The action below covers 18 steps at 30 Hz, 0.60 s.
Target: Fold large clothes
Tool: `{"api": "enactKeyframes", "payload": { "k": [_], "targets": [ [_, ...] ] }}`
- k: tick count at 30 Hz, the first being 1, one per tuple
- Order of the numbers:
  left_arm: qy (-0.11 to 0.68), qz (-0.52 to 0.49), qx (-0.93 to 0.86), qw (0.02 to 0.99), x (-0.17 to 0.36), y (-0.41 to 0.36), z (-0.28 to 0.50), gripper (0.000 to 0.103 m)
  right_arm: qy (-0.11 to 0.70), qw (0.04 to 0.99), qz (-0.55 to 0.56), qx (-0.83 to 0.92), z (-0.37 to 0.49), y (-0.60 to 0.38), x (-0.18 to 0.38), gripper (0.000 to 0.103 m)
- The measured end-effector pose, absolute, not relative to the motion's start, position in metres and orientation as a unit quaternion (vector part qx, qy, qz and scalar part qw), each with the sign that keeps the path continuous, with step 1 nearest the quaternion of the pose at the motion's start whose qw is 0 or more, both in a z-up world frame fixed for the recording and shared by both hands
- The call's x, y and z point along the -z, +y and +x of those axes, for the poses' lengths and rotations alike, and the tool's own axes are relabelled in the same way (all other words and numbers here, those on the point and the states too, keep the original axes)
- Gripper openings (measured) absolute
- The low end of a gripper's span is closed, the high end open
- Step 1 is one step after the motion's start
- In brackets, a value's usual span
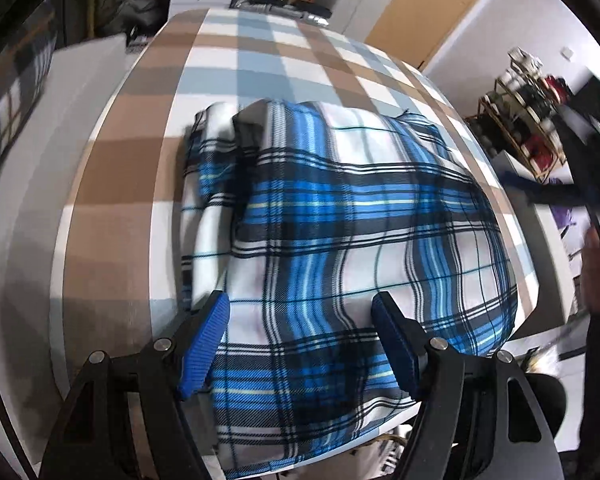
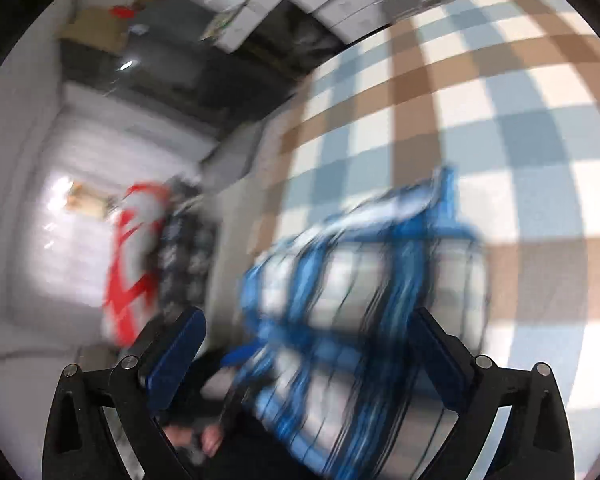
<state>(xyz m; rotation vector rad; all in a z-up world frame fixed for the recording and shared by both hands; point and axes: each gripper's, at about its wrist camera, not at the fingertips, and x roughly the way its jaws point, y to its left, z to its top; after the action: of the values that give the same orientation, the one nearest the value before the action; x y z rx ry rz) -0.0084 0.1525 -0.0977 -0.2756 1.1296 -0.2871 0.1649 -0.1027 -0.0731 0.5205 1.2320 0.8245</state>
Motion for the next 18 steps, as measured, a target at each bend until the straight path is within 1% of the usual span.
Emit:
{"api": "enactKeyframes", "payload": {
  "k": [4,6,8,11,13,15,18],
  "targets": [
    [0.535,-0.133,0.133,0.824,0.1,0.151,-0.005,0.069,0.573,0.674,0.215,-0.414,0.132,-0.096,0.085,0.102],
    [0.538,-0.119,0.125,0.825,0.101,0.147,-0.007,0.069,0.605,0.657,0.204,-0.401,0.124,-0.089,0.11,0.103],
    [0.54,-0.103,0.119,0.827,0.102,0.143,-0.006,0.069,0.612,0.656,0.201,-0.393,0.122,-0.086,0.129,0.103],
    [0.54,-0.082,0.113,0.83,0.1,0.138,-0.01,0.069,0.59,0.665,0.247,-0.386,0.123,-0.091,0.154,0.103],
    [0.534,-0.078,0.104,0.836,0.097,0.14,-0.01,0.069,0.573,0.674,0.26,-0.387,0.12,-0.094,0.154,0.103],
    [0.515,-0.103,0.112,0.843,0.087,0.149,-0.012,0.069,0.565,0.68,0.258,-0.39,0.116,-0.096,0.149,0.103],
    [0.511,-0.124,0.088,0.846,0.077,0.167,-0.011,0.069,0.538,0.667,0.318,-0.405,0.116,-0.118,0.137,0.103]
  ]
}}
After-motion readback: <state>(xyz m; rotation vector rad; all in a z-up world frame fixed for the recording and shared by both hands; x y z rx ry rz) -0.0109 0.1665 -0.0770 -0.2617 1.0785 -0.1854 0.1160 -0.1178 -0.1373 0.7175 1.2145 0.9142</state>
